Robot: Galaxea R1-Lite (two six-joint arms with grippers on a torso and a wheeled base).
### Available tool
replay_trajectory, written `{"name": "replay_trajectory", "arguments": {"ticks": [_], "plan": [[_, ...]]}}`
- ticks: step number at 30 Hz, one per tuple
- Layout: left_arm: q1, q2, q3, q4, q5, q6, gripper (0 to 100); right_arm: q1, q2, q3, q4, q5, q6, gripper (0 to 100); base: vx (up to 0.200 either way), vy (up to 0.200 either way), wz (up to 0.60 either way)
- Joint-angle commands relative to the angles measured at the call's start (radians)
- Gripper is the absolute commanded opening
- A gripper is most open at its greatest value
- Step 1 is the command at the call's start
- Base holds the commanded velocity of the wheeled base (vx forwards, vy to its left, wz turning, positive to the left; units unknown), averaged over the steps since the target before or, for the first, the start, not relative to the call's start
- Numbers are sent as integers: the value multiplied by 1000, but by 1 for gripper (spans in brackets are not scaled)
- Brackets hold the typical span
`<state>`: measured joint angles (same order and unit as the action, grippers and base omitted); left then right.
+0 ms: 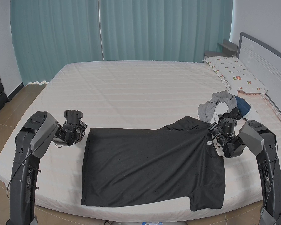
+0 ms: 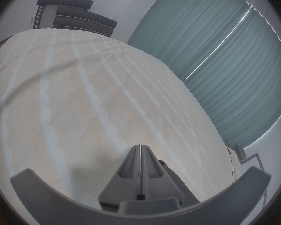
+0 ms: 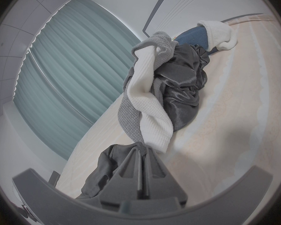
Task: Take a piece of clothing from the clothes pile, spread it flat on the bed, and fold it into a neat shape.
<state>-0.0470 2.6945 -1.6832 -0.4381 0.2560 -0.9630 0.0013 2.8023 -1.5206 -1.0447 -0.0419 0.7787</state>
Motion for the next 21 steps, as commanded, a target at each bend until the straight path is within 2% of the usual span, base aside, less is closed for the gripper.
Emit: {"name": "replay_trajectory", "arguments": {"ticks": [1,11,12,21], "plan": [[-1,-1,2,2,0,-2,0,3,2,8,0,0,-1,0,0,0,0],[-30,-10,14,30,-15,0,0,11,0,27,5,0,-6,0,0,0,0],[-30,-10,14,32,-20,0,0,13,0,30,0,0,-9,100,0,0,0],[-31,-2,3,33,-46,0,0,13,-34,106,-60,0,4,100,0,0,0]]}}
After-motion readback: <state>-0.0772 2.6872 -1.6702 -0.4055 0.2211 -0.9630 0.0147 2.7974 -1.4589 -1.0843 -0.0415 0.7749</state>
